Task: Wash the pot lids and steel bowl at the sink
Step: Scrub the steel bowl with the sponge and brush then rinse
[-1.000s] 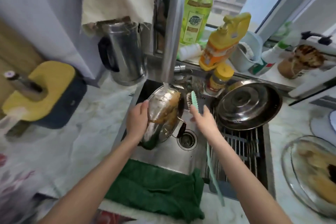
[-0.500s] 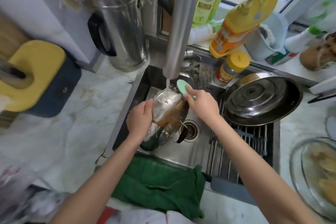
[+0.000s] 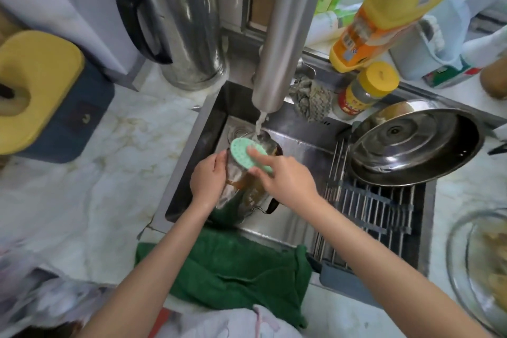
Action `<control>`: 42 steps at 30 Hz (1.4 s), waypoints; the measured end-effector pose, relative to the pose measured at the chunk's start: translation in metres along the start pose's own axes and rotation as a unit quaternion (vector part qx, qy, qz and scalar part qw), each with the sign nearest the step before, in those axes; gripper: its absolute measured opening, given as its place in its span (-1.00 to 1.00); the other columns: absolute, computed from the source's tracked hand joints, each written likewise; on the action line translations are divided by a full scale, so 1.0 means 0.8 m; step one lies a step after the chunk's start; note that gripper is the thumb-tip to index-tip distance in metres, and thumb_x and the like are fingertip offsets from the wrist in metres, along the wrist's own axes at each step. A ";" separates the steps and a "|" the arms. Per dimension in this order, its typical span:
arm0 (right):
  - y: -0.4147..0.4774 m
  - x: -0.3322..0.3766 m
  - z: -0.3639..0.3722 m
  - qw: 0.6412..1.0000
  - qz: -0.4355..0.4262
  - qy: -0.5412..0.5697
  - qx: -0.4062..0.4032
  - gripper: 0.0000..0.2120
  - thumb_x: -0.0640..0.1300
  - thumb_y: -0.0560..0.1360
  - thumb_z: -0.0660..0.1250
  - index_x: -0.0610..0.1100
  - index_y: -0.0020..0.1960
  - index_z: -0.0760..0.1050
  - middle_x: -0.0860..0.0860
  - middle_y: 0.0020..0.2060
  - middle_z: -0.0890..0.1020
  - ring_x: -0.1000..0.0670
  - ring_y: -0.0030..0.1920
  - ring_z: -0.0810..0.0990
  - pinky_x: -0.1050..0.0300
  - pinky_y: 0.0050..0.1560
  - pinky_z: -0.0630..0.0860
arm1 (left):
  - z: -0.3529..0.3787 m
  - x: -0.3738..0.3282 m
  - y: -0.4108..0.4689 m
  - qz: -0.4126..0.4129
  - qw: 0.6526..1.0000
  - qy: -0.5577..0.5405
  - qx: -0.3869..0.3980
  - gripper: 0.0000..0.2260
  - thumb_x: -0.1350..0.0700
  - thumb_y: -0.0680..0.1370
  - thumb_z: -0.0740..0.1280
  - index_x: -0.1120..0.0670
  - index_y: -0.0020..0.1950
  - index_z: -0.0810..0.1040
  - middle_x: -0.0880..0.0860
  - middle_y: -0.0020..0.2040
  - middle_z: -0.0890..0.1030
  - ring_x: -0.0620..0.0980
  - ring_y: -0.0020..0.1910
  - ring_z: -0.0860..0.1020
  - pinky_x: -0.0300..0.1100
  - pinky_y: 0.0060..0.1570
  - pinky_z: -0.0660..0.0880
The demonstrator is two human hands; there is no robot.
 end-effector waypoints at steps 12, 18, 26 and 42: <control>0.020 -0.022 0.041 0.978 0.117 0.160 -0.061 -0.60 0.06 0.60 0.23 0.06 0.43 0.38 -0.07 0.00 0.69 -0.04 -0.18 0.64 0.08 -0.30 0.41 | 0.000 0.027 0.028 -0.135 0.986 -0.091 0.024 -0.54 -0.14 0.64 0.09 0.15 -0.24 0.50 0.11 -0.28 0.58 0.13 -0.20 0.58 0.01 -0.09 0.49; -0.013 0.040 0.077 0.960 0.125 0.246 -0.041 -0.64 -0.01 0.62 0.17 0.06 0.42 0.35 -0.01 -0.31 0.61 0.06 -0.43 0.48 0.19 -0.39 0.40 | 0.004 0.018 0.036 -0.266 0.943 -0.199 -0.011 -0.63 -0.09 0.66 0.09 0.08 -0.18 0.52 0.12 -0.20 0.60 0.07 -0.25 0.58 -0.02 -0.13 0.56; 0.037 0.007 0.070 0.963 0.177 0.189 -0.069 -0.60 -0.01 0.62 0.14 -0.10 0.41 0.40 -0.17 -0.16 0.66 -0.18 -0.13 0.63 -0.02 -0.18 0.55 | 0.016 0.017 0.036 -0.307 0.910 -0.278 -0.034 -0.63 -0.06 0.67 0.10 0.17 0.22 0.52 0.15 0.04 0.61 0.09 -0.05 0.60 -0.14 -0.22 0.53; -0.038 0.017 0.049 0.998 -0.002 0.062 -0.024 -0.53 0.07 0.61 0.17 0.14 0.49 0.20 0.02 -0.42 0.55 0.03 -0.44 0.44 0.15 -0.41 0.36 | 0.029 -0.016 0.043 -0.297 0.918 -0.264 0.003 -0.66 -0.01 0.67 0.11 0.20 0.11 0.55 0.17 0.02 0.64 0.09 -0.06 0.63 -0.09 -0.06 0.57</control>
Point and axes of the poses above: each hand's wrist, its own y-axis towards the middle knuckle, its own z-axis out of the palm, x = y × z, the point moved 3 cm from there along y, towards the middle knuckle
